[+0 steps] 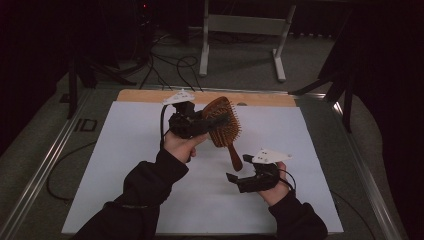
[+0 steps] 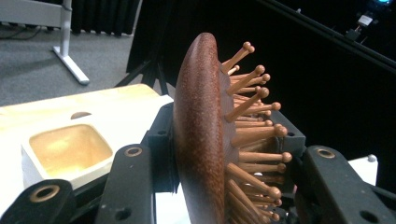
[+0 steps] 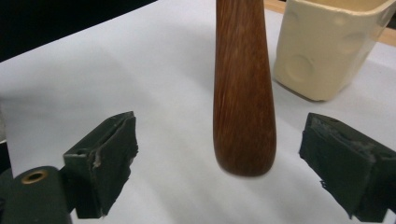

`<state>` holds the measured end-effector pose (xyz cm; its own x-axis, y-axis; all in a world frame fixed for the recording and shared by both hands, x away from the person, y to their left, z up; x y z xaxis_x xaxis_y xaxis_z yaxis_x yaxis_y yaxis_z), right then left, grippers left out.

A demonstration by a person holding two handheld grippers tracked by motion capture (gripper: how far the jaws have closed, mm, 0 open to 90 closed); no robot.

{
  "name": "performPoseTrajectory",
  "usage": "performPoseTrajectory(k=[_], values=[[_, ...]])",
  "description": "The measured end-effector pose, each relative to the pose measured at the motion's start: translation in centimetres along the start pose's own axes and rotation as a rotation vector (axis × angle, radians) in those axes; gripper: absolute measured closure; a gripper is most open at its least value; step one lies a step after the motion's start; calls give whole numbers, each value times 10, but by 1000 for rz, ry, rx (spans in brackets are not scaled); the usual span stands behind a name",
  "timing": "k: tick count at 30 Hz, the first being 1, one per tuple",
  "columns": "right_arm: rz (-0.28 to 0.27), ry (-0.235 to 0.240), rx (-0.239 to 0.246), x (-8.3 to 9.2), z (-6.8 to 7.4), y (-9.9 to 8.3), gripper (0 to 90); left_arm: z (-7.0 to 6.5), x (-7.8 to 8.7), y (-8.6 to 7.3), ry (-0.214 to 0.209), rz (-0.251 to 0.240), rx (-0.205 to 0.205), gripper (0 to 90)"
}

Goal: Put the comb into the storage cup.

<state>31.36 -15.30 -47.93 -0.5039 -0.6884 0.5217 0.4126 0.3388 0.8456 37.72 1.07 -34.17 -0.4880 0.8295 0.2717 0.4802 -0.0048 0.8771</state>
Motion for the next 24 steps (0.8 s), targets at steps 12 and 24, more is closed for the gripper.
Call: performPoseTrajectory(k=[12,24], values=[[-41,-40,57,9,-5,-5,76,12,0,23,31,-29,0,560],[-46,-56,82,9,-5,-5,78,33,-3,58,88,-88,27,560]])
Point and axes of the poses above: each handheld gripper's, and its own axes: x roughly backward along the jaws, y roughly out of its top, z roughly to its left, the point moved 6 cm from there along -x, roughly forward along the jaws, and after that the axes turned 1 degree about z, right-handed, at the moved point
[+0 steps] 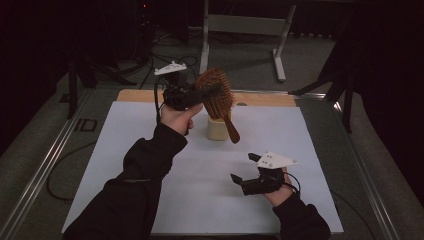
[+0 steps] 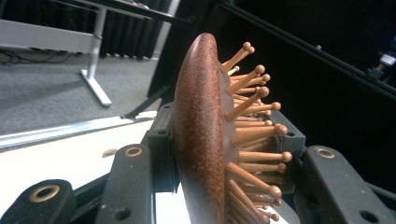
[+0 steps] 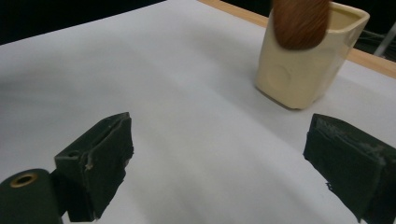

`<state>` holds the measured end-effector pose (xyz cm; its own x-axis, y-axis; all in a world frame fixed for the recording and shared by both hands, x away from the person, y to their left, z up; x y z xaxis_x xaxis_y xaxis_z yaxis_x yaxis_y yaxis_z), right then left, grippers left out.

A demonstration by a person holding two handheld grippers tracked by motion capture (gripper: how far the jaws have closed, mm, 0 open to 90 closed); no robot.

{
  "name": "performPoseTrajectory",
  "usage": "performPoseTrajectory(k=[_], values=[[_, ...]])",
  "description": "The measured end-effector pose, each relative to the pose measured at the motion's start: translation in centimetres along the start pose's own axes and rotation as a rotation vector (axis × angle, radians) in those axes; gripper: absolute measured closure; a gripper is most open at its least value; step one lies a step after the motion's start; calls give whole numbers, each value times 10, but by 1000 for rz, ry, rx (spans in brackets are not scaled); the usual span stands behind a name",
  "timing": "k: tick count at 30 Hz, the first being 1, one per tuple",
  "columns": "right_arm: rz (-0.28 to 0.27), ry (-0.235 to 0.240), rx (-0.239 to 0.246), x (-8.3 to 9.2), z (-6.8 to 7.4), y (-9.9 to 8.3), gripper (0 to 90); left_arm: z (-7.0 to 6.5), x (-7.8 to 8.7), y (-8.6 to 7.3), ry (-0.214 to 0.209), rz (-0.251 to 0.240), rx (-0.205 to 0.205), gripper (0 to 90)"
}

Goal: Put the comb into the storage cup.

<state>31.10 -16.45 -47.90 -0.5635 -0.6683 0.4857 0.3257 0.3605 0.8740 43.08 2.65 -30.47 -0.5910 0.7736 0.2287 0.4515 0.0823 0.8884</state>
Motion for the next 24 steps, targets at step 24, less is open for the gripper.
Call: performPoseTrajectory(k=[24], values=[[0,16,1,-1,0,-2,78,54,-25,25,169,-79,37,560]])
Point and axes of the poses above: each handheld gripper's, and its own axes: x roughly backward along the jaws, y roughly out of its top, z roughly to its left, the point moved 6 cm from there along -x, roughly forward along the jaws, and after that the axes turned 1 degree about z, right-handed, at the moved point
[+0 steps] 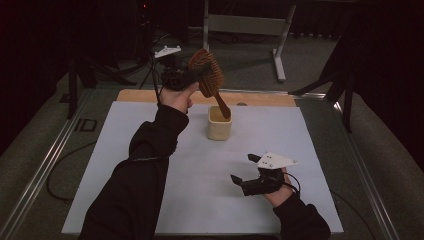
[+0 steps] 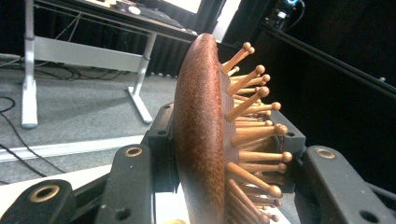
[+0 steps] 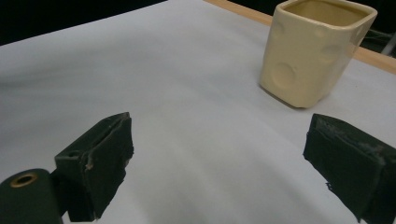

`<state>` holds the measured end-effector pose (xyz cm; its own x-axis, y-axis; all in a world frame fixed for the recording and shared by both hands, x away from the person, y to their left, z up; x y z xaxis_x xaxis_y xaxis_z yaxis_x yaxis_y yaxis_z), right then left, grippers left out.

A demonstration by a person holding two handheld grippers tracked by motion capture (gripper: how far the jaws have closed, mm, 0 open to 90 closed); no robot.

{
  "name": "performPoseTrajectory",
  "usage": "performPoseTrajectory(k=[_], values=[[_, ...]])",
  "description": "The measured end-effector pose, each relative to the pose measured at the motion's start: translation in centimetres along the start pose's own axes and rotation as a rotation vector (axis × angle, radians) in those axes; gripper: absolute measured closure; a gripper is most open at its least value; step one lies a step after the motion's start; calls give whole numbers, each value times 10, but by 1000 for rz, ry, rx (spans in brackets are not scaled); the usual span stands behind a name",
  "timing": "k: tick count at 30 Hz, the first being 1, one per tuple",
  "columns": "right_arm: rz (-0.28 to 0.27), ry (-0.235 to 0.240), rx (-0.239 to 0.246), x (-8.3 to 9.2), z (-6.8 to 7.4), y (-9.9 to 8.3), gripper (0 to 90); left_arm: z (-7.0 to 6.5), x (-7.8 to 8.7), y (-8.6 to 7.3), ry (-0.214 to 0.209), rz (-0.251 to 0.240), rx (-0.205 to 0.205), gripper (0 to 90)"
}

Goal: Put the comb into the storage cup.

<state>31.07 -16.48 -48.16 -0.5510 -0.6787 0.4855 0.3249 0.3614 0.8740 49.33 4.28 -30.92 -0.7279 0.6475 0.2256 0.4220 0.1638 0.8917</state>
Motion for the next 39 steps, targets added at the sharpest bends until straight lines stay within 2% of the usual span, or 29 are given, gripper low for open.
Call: performPoseTrajectory(k=[3,13,23,39], values=[[0,4,0,0,1,0,78,5,-4,-3,14,0,12,559],[-2,6,-5,2,1,1,79,14,-21,-20,64,20,1,557],[-4,13,-9,2,1,1,79,19,-30,-35,57,37,22,553],[-9,10,-10,3,1,1,79,27,-42,-59,72,88,19,548]])
Point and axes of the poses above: each handheld gripper's, and its own axes: x roughly backward along the jaws, y roughly out of its top, z roughly to its left, the point moved 6 cm from there along -x, roughly forward along the jaws, and after that the axes turned 1 degree about z, right-handed, at the moved point
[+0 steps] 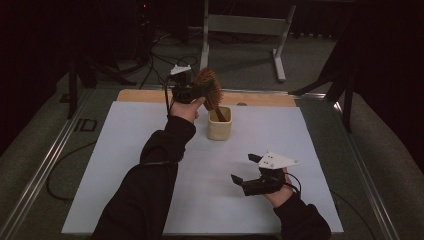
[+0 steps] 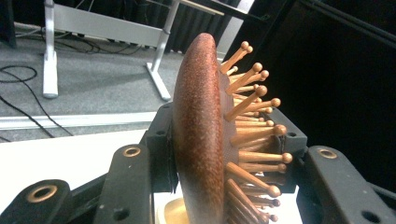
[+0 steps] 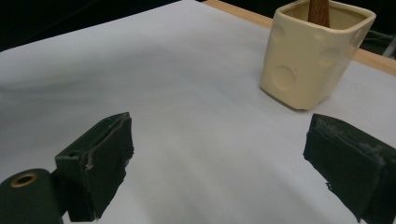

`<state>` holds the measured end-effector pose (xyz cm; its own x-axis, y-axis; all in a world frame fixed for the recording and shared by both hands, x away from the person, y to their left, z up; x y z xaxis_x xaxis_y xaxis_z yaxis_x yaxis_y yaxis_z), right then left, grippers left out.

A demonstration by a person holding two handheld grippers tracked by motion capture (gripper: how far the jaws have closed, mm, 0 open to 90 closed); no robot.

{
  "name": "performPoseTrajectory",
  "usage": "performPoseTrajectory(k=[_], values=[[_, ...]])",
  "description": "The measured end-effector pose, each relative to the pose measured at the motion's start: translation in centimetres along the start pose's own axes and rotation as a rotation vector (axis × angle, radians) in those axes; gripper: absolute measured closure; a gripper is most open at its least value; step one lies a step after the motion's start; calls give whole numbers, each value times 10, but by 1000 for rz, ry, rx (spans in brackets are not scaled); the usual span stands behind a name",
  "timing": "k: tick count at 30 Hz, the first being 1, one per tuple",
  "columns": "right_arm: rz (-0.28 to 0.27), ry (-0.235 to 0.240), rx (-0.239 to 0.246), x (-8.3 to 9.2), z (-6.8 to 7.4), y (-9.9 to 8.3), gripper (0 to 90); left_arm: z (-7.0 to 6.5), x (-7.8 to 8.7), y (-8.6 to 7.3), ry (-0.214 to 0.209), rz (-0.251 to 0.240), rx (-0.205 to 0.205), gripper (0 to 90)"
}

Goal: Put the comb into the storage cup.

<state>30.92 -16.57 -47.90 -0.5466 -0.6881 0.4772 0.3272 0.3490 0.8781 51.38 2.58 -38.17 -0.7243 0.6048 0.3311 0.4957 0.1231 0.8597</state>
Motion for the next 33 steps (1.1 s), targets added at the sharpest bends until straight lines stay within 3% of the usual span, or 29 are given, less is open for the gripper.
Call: performPoseTrajectory(k=[20,29,33], values=[[1,3,-2,0,0,0,79,6,-14,-26,-11,53,-17,528],[0,5,-4,0,1,0,79,11,-15,-31,-24,69,-8,519],[7,6,-1,-1,1,0,79,11,-15,-31,-27,73,-22,509]])
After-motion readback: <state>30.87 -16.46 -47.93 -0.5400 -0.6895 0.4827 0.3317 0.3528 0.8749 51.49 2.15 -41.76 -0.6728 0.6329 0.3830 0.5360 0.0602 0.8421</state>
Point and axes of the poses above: each handheld gripper's, and its own axes: x roughly backward along the jaws, y roughly out of its top, z roughly to its left, the point moved 6 cm from there along -x, roughly forward along the jaws, and after that the axes turned 1 degree about z, right-handed, at the moved point
